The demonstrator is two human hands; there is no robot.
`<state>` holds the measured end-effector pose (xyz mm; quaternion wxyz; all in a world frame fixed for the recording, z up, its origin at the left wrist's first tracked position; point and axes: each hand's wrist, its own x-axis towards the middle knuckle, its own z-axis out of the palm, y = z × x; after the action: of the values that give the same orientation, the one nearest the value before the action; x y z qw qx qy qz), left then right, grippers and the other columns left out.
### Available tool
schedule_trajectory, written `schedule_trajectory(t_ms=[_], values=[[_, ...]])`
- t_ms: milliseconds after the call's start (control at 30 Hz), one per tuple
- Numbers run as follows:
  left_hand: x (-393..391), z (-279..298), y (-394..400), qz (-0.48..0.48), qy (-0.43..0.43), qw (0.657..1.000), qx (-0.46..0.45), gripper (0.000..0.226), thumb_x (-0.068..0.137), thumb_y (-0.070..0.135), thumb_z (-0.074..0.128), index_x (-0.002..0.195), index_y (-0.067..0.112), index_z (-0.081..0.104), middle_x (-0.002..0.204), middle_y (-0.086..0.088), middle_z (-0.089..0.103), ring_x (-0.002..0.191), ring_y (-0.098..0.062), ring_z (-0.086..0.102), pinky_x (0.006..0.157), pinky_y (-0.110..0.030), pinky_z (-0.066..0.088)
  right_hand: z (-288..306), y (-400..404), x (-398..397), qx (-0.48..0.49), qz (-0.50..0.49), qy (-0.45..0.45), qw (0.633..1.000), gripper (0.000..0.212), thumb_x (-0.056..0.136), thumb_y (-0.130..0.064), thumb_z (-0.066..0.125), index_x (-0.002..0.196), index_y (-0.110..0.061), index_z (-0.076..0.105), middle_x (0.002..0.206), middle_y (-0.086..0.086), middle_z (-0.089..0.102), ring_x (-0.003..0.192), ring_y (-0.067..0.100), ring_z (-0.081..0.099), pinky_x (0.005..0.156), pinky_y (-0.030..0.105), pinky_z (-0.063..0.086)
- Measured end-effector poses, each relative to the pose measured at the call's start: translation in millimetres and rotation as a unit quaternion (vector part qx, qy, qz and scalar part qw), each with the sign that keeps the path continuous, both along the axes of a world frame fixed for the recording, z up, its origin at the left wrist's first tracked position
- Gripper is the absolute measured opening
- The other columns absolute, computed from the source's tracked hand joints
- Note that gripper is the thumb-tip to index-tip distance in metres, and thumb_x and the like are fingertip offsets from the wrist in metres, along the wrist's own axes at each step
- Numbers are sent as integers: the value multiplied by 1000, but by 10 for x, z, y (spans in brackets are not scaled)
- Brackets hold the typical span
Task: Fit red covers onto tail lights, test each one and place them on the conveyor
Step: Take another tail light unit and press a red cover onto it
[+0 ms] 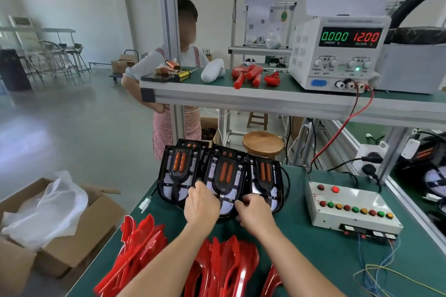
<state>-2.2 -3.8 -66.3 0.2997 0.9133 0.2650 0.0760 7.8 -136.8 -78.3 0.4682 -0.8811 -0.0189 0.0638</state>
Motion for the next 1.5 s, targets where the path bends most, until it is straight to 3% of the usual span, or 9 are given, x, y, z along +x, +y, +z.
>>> schedule_trajectory(t_ms=[133, 433, 567, 800, 933, 1067, 1200, 1333, 1500], values=[[-10, 46, 119, -6, -3, 1000, -7, 16, 98, 9, 48, 113, 8, 53, 120, -14, 64, 108, -33, 61, 74, -34, 39, 2, 31, -71, 37, 10, 9, 999, 4, 94, -22, 58, 92, -26, 57, 92, 0, 70, 90, 25, 71, 87, 50, 57], [-167, 115, 238, 41, -77, 992, -91, 27, 97, 3, 42, 123, 0, 50, 127, -27, 59, 119, -46, 54, 91, -45, 41, 63, 72, -261, 93, 61, -27, 993, 39, 96, -26, 61, 135, -27, 60, 124, -5, 68, 117, 16, 63, 103, 34, 49], [-220, 198, 263, 54, -114, 981, -146, 35, 100, 3, 39, 133, -1, 48, 128, -26, 58, 118, -44, 53, 86, -44, 39, 71, 74, -313, 73, 8, -53, 996, 42, 96, -36, 63, 135, -21, 61, 104, -10, 68, 96, 3, 64, 81, 18, 48], [-318, 382, 366, 2, -213, 961, -178, 24, 109, 21, 37, 121, 10, 55, 98, -12, 65, 89, -35, 61, 72, -45, 50, 227, -80, -388, 197, -79, -2, 977, 65, 99, -56, 51, 149, -15, 45, 151, 5, 49, 138, 19, 47, 116, 40, 36], [-424, 686, 330, -90, -263, 938, -209, 26, 109, 23, 40, 117, 21, 65, 100, -6, 72, 91, -32, 68, 82, -53, 58, 530, -190, -470, 327, -54, 26, 943, 57, 98, -68, 37, 141, -34, 52, 134, -16, 55, 126, 10, 52, 115, 41, 36], [-605, 1103, 264, -256, -251, 907, -220, 35, 108, 17, 46, 86, 33, 68, 74, 2, 70, 65, -11, 63, 61, -34, 51, 878, -551, -543, 428, -17, 47, 902, 78, 94, -75, 28, 148, -23, 48, 145, 3, 56, 122, 23, 61, 101, 41, 42], [-822, 1404, 71, -422, -176, 877, -150, 22, 108, 17, 47, 101, 23, 68, 86, -6, 66, 78, -13, 58, 74, -33, 49, 1143, -1077, -897, 478, 56, 51, 875, 86, 89, -79, 28, 131, -16, 68, 138, 17, 62, 124, 34, 62, 106, 52, 46], [-1004, 1460, -243, -522, -120, 844, -30, 20, 109, 23, 46, 109, 16, 65, 98, -13, 68, 82, -16, 59, 84, -41, 48, 1097, -1549, -1425, 477, 109, 80, 869, 82, 97, -71, 32, 142, -7, 56, 145, 23, 54, 135, 38, 53, 107, 50, 47], [-1129, 1198, -702, -615, -22, 788, 17, 25, 109, 31, 46, 119, 17, 64, 97, 2, 67, 81, -5, 58, 76, -18, 44, 671, -1958, -2096, 504, 53, 160, 847, 48, 101, -38, 44, 131, -9, 65, 144, 21, 56, 132, 35, 56, 98, 41, 55]])
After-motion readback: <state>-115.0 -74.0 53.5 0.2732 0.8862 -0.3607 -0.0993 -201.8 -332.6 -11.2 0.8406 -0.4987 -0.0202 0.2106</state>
